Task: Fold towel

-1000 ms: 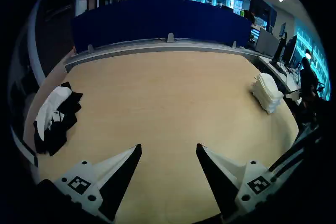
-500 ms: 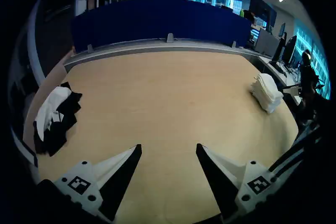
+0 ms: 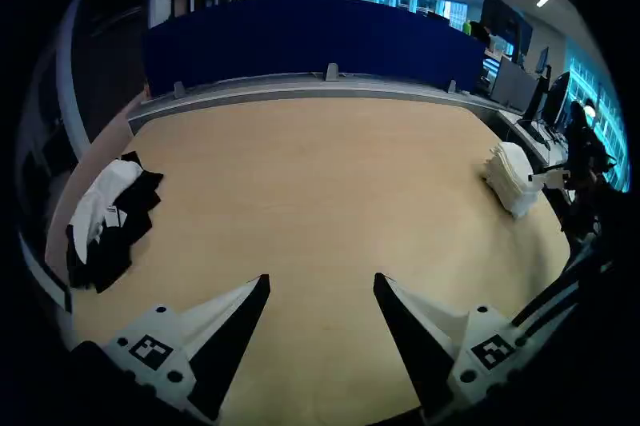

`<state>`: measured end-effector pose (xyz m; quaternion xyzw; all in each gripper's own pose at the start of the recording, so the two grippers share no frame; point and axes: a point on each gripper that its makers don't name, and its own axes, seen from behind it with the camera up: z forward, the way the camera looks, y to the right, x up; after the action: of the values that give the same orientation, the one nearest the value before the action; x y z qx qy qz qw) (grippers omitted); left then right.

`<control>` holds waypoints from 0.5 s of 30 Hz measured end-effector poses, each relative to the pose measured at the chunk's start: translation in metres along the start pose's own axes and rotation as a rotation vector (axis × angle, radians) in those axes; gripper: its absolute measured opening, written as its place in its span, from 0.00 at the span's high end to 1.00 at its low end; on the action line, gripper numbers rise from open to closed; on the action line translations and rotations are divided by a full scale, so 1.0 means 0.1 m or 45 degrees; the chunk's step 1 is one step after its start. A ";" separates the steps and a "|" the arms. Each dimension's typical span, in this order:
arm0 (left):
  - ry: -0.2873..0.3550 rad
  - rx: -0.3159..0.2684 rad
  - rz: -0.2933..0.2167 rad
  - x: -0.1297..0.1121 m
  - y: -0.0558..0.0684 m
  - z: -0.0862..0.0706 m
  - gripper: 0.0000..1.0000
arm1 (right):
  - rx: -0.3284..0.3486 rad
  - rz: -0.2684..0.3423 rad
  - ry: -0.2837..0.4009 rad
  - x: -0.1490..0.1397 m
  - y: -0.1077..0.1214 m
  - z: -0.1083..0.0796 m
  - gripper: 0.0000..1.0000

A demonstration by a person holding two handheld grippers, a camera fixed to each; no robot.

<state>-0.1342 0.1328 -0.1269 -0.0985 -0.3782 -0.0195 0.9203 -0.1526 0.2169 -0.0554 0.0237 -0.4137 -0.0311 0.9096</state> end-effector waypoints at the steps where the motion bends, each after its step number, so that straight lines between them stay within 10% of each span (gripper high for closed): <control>1: 0.000 0.000 0.000 0.00 0.00 0.00 0.04 | -0.001 0.004 -0.014 -0.05 0.00 0.02 0.00; 15: -0.004 0.006 -0.001 0.01 -0.05 0.02 0.04 | -0.003 0.023 -0.037 -0.15 0.02 0.09 0.00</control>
<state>-0.1353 0.1287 -0.1246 -0.0961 -0.3798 -0.0188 0.9199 -0.1695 0.2203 -0.0609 0.0185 -0.4270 -0.0238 0.9038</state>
